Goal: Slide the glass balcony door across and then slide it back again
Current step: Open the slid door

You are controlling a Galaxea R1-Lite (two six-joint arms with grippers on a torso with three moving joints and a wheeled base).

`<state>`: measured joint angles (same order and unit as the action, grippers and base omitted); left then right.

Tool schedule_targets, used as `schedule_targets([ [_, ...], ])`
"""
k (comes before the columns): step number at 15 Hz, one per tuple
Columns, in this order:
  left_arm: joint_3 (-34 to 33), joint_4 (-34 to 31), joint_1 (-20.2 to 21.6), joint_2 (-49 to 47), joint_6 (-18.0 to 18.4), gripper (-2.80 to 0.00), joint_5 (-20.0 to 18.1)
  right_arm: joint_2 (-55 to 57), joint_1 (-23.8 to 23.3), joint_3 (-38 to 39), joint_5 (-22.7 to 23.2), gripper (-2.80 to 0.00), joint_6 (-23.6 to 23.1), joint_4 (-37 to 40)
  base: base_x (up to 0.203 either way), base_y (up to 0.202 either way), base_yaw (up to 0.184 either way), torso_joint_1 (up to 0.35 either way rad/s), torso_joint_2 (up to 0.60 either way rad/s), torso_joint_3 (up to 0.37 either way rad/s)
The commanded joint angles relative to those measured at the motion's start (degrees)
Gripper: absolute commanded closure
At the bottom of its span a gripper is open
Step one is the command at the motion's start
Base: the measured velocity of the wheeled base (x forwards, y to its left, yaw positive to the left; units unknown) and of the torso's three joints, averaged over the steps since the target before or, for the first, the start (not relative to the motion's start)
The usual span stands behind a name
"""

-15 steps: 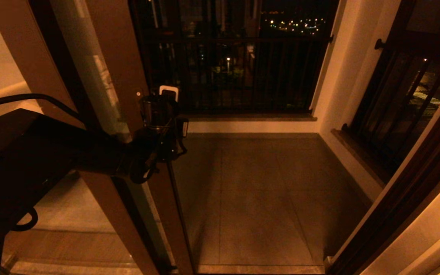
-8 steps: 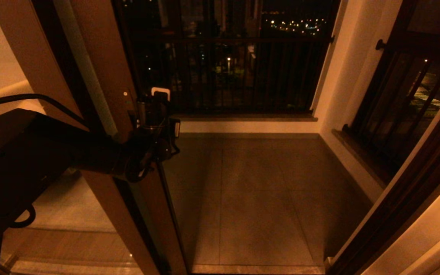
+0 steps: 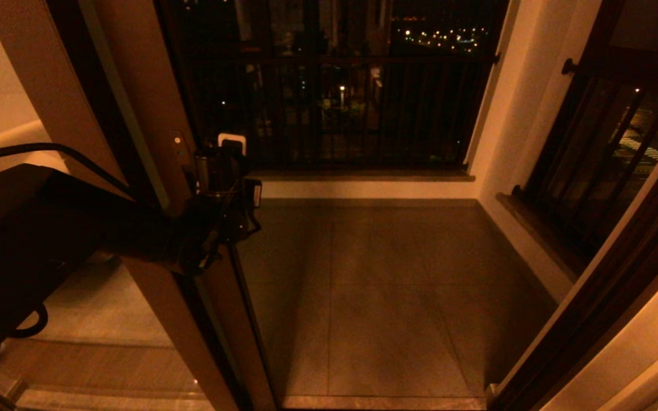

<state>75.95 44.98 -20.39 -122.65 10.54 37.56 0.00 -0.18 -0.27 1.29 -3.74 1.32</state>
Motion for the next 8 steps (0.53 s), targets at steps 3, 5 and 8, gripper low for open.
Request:
schedule_targets([
  [3,-0.9,0.4,1.1,0.0,-0.2,0.0,0.2,0.1,0.0,0.0,0.0,0.0,0.0,0.0,0.0,0.0,0.0,0.0,0.0,0.0],
  [5,-1.1,0.5,1.5,0.0,-0.3,0.0,0.2,0.1,0.0,0.0,0.0,0.0,0.0,0.0,0.0,0.0,0.0,0.0,0.0,0.0],
  [8,-1.1,0.5,2.0,0.1,-0.2,0.0,0.2,0.1,0.0,0.0,0.0,0.0,0.0,0.0,0.0,0.0,0.0,0.0,0.0,0.0],
])
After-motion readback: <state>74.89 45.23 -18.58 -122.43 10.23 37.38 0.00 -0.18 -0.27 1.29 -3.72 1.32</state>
